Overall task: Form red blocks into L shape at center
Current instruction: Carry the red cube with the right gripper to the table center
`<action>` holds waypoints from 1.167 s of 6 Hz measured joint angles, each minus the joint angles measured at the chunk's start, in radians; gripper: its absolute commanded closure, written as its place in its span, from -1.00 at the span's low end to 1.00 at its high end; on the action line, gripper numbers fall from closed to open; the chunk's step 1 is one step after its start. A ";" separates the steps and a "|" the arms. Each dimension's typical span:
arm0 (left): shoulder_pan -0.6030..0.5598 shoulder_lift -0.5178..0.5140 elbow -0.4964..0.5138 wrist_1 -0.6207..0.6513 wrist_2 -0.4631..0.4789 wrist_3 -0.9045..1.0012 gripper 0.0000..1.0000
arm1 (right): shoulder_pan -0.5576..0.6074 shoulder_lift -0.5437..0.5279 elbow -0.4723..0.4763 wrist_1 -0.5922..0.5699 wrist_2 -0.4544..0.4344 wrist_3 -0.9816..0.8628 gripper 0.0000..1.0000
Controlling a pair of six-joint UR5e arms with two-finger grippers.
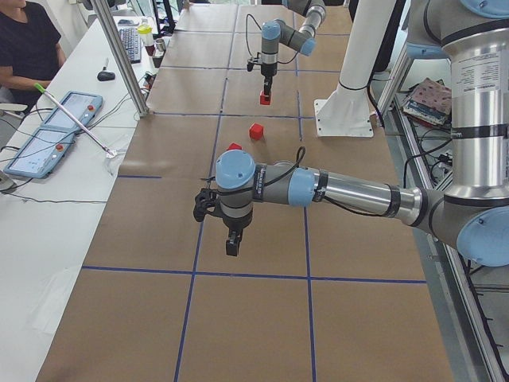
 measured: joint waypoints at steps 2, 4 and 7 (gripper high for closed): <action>0.001 0.000 -0.001 -0.001 0.000 0.000 -1.00 | -0.017 0.085 -0.099 -0.017 -0.013 0.014 1.00; 0.001 0.000 -0.001 -0.001 -0.001 -0.001 -1.00 | -0.019 0.104 -0.137 -0.022 -0.013 0.011 0.99; 0.001 0.000 -0.001 0.000 -0.001 -0.002 -1.00 | -0.023 0.105 -0.158 -0.024 -0.012 -0.005 0.87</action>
